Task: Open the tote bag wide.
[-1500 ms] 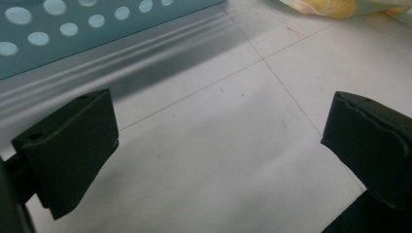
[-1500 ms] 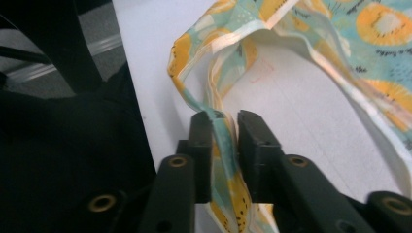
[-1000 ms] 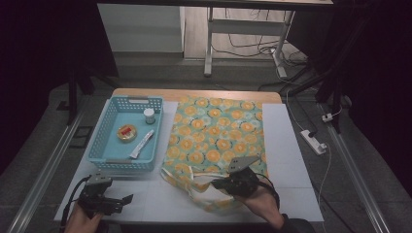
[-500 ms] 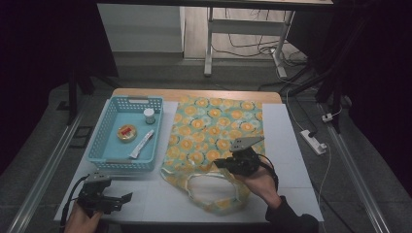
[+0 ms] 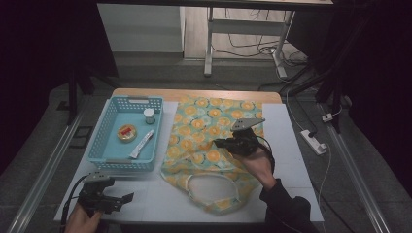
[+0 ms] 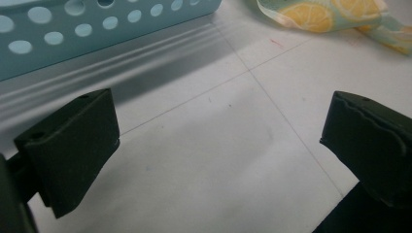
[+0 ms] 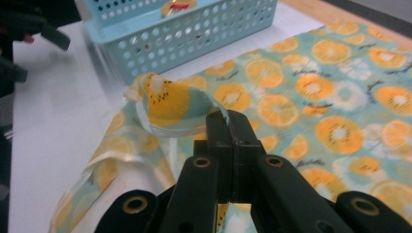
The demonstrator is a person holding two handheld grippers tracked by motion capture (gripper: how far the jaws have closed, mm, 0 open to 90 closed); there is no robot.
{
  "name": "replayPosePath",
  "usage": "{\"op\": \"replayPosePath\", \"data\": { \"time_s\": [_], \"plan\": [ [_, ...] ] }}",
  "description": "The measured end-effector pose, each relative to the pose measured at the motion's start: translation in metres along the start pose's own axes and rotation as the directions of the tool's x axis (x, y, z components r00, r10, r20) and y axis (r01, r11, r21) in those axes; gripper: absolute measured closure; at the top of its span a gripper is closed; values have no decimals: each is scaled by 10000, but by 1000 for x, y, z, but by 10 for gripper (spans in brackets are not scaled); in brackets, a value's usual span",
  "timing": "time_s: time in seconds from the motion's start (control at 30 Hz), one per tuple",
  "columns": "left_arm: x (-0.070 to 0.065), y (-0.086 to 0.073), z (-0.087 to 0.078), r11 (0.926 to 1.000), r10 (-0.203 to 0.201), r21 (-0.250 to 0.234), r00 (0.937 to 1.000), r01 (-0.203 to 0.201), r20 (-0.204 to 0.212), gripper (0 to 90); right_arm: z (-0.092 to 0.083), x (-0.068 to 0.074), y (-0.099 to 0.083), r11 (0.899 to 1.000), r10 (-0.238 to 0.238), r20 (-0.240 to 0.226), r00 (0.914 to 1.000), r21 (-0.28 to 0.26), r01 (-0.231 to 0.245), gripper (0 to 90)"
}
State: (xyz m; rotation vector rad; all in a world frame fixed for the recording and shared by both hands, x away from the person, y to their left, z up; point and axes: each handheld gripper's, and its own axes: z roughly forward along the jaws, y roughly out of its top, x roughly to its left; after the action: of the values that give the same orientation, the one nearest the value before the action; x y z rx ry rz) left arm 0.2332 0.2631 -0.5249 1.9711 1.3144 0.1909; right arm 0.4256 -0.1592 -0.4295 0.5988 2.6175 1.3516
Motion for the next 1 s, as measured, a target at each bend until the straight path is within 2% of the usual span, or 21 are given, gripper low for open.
{"op": "replayPosePath", "data": {
  "time_s": [0.03, 0.13, 0.33, 0.53, 0.9, 1.0],
  "plan": [
    [0, 0, 0, 10000, -22, -15, 10000, 22, 35, 3, 0, 0, 0, 10000, 0, 0, 10000, 0, 0, 900],
    [1, 0, 0, 10000, -75, -10, 9999, 75, 118, 5, 1, -12, 6, 9997, 67, 216, 9997, -224, -63, 900],
    [0, 0, 1, 9999, 48, 106, 9998, -50, 169, 7, 8, -27, 12, 9995, 93, 516, 9986, -303, -77, 900],
    [-2, 1, 3, 9996, 219, 178, 9997, -220, 63, 8, 20, -46, 20, 9994, 183, 839, 9963, -296, -159, 900],
    [-1, 1, 3, 9997, 126, 186, 9999, -128, 100, 8, 37, -70, 28, 9992, 306, 1220, 9921, -306, -271, 900],
    [-1, 1, 3, 9997, 117, 203, 9999, -119, 90, 8, 44, -81, 27, 9986, 437, 1380, 9895, -344, -393, 900]
  ]
}}
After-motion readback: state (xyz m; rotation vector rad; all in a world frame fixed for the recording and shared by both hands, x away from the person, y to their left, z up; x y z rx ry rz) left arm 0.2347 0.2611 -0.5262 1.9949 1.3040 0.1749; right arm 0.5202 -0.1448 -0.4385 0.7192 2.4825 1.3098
